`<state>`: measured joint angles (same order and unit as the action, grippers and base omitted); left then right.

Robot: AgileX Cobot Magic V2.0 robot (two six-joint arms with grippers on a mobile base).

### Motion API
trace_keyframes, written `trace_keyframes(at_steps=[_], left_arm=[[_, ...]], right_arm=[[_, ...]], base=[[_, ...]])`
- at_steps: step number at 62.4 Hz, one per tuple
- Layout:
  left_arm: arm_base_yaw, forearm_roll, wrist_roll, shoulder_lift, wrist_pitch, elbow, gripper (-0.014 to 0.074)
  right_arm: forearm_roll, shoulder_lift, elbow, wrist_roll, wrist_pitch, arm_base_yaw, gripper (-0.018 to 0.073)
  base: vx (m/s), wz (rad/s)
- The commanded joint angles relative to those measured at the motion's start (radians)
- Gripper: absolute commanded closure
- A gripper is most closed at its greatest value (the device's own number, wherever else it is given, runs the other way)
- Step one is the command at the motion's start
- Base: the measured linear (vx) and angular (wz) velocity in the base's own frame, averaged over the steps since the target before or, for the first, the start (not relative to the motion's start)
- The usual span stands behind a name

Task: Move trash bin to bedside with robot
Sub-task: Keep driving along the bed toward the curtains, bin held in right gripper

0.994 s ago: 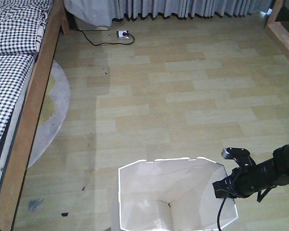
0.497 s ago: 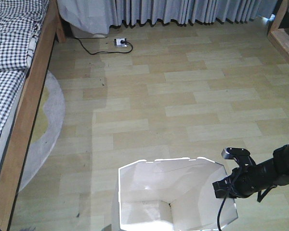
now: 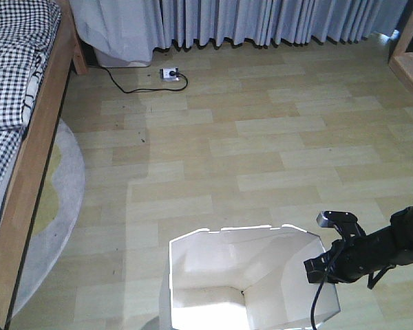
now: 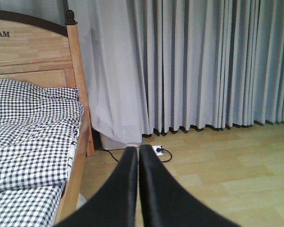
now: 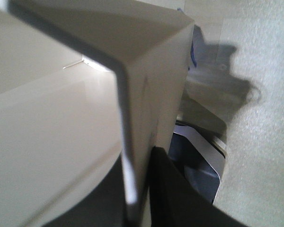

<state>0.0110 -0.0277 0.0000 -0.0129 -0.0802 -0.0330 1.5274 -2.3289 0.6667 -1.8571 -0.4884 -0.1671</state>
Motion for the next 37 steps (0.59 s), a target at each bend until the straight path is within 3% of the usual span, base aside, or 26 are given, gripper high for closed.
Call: trace_keyframes(at_steps=[1,37], left_arm=[[-0.006,0.009,-0.014,-0.014,0.075,-0.012,0.0603],[-0.006,0.009,-0.014,-0.014,0.075,-0.012,0.0603]], right_arm=[[0.002,0.063,0.001,-0.001,-0.231,-0.003,0.0564],[0.002,0.063,0.001,-0.001,-0.231,-0.003,0.0564]], base=[[0.30,0.03],[0.30,0.10]])
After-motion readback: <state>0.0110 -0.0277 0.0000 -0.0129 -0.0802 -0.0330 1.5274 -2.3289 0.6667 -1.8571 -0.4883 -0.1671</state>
